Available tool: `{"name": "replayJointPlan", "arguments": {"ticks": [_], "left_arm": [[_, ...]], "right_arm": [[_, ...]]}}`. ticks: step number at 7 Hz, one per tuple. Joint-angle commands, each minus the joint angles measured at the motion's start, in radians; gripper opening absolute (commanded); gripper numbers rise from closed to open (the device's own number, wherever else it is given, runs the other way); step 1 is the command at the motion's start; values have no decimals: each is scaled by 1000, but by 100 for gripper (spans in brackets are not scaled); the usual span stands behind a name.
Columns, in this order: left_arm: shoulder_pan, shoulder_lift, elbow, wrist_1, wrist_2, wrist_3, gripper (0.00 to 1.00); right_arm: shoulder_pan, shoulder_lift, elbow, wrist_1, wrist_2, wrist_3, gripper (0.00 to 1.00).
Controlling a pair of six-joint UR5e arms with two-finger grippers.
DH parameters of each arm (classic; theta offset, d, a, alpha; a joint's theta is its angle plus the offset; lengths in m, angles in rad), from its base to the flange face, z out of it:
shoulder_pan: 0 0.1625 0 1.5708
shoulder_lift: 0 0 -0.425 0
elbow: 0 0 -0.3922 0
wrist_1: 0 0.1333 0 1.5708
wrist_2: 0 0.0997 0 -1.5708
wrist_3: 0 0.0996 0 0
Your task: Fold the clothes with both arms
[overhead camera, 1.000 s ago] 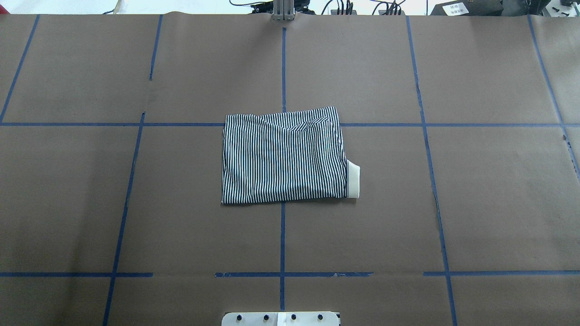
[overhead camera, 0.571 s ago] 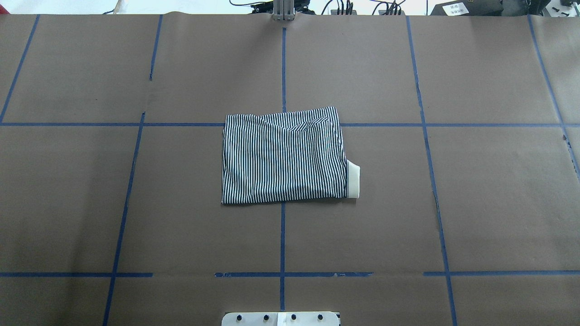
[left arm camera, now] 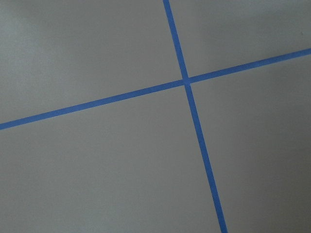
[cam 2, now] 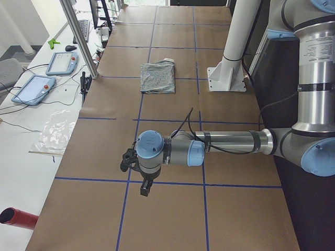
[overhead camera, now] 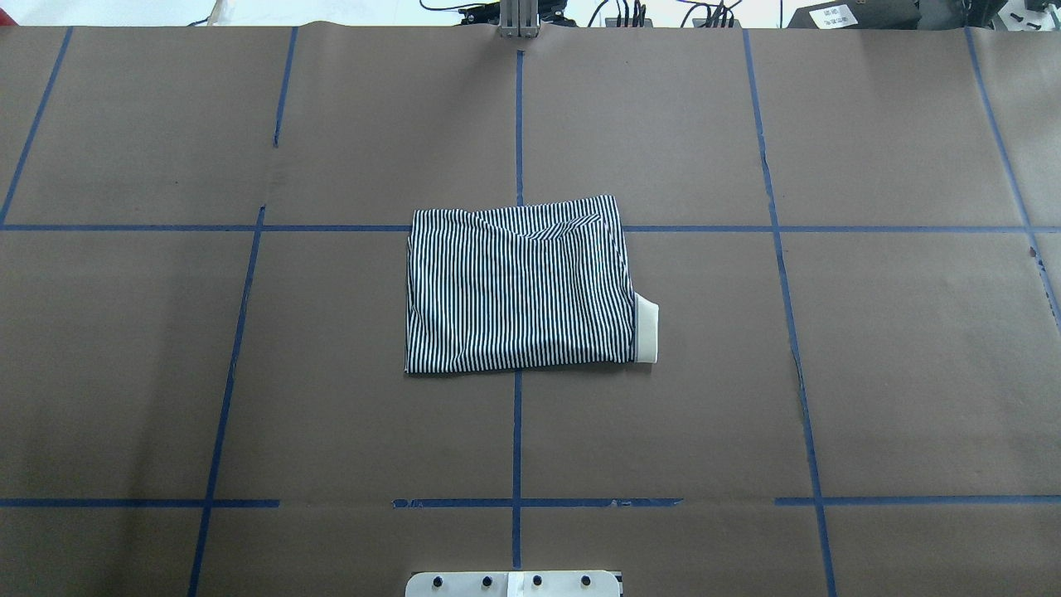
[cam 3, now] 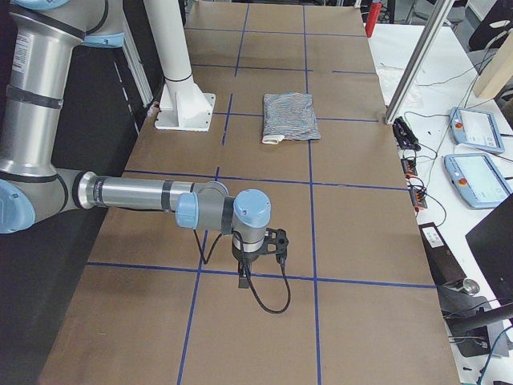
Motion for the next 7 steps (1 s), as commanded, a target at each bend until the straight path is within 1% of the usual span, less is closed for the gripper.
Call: {"name": "replayJointPlan", "arguments": {"ticks": [1,7], "left_arm": [[2,0,1,0,0,2,100],[2,3,4,3,11,0,100]], "right_arm": [[0,0,5,2,3,1,100],[-2,3,8,2,9,7,100]]}}
